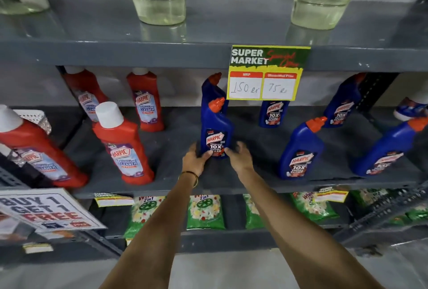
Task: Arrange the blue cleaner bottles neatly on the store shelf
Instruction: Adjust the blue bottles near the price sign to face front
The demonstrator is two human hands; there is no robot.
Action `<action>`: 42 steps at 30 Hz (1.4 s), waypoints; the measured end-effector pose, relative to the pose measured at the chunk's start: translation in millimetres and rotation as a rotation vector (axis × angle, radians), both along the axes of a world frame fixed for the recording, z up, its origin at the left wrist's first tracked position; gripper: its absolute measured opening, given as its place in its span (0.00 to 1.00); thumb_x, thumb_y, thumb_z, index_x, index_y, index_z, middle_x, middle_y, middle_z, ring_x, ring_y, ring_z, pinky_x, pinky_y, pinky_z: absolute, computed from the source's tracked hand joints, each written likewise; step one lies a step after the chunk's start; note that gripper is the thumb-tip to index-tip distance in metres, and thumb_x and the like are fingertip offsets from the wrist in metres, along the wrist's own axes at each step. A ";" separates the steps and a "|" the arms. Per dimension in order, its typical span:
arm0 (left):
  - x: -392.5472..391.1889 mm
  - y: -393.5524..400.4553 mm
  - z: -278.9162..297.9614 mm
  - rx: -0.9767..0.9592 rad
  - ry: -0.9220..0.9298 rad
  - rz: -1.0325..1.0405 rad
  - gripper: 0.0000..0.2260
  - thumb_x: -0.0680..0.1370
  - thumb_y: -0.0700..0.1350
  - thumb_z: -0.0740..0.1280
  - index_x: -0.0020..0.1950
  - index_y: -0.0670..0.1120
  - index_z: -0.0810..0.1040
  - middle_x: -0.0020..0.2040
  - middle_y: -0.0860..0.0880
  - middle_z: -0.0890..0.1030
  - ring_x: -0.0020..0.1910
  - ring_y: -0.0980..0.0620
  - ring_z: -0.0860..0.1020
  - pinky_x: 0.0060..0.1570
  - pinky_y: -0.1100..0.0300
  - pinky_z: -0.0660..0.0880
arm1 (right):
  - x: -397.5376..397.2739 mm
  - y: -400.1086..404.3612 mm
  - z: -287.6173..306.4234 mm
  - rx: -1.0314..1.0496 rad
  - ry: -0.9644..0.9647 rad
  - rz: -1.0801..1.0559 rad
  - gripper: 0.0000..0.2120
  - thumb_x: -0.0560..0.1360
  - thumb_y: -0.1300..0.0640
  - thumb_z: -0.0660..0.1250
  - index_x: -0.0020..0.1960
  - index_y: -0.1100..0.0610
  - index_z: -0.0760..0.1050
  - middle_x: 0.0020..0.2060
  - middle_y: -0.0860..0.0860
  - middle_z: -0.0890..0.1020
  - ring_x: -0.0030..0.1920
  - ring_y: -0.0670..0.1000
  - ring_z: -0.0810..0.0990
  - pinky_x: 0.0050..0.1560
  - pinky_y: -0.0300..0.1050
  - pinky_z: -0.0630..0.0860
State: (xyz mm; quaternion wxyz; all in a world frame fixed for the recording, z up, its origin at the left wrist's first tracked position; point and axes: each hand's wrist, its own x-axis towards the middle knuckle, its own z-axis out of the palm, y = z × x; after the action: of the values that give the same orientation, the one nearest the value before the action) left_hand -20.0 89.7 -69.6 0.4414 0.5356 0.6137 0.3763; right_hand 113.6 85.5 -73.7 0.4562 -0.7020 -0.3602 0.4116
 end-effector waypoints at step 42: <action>-6.6 -70.0 4.1 0.011 0.110 -0.024 0.18 0.75 0.45 0.67 0.61 0.38 0.70 0.60 0.39 0.78 0.58 0.43 0.76 0.55 0.55 0.72 | 10.5 -72.9 -2.9 0.020 -0.229 0.304 0.16 0.75 0.60 0.65 0.62 0.61 0.70 0.61 0.58 0.78 0.62 0.55 0.76 0.56 0.43 0.70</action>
State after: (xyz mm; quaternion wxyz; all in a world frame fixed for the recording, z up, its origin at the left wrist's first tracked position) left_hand -26.6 19.6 -65.5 0.4085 0.5653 0.6284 0.3444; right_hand 124.1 12.6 -76.6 0.3516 -0.6772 -0.5157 0.3898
